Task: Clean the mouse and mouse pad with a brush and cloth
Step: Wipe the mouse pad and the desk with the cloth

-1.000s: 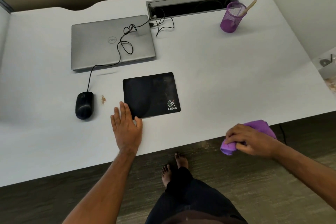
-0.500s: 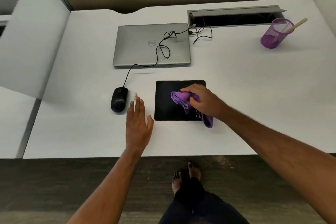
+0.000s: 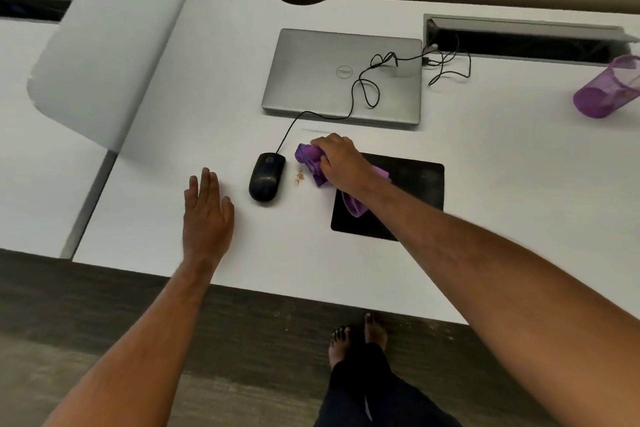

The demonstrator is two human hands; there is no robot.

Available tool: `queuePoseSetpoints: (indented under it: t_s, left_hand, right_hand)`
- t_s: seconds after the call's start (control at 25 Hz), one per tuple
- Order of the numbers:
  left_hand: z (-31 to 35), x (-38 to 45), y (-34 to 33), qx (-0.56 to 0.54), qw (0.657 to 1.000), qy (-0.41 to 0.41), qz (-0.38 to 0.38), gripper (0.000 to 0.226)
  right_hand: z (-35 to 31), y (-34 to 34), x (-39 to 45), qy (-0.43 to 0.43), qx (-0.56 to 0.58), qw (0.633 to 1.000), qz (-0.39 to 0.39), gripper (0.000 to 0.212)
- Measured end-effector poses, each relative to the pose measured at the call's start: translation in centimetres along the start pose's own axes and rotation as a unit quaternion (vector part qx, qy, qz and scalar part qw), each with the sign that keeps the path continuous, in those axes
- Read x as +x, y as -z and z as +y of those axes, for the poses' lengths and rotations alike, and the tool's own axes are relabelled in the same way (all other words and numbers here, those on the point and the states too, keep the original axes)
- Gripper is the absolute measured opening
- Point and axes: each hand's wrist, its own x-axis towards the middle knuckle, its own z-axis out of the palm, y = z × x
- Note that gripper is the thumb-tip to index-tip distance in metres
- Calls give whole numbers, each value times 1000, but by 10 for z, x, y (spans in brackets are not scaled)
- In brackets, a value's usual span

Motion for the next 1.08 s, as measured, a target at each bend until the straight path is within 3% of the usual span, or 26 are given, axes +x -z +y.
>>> queuePoseSetpoints:
  t_s: [0.16,0.32,0.64,1.08]
  left_hand:
    - [-22,2,-9,37,999,-1,-37,61]
    - [-27,2,-15,32,999,-7,-27,61]
    - [-32,1,-19,35,999,-12,-15,69]
    - [-33,1,-17,21,1000,-16,-17,63]
  right_hand:
    - [-19,-18,16,26,-114,993,-34,49]
    - [-23,-32,14,39,-183,982,-13,39]
    - [-27,-54,-17,48,-192,980,4,37]
    - [-58,-96,-80,109,-144,983,-46,37]
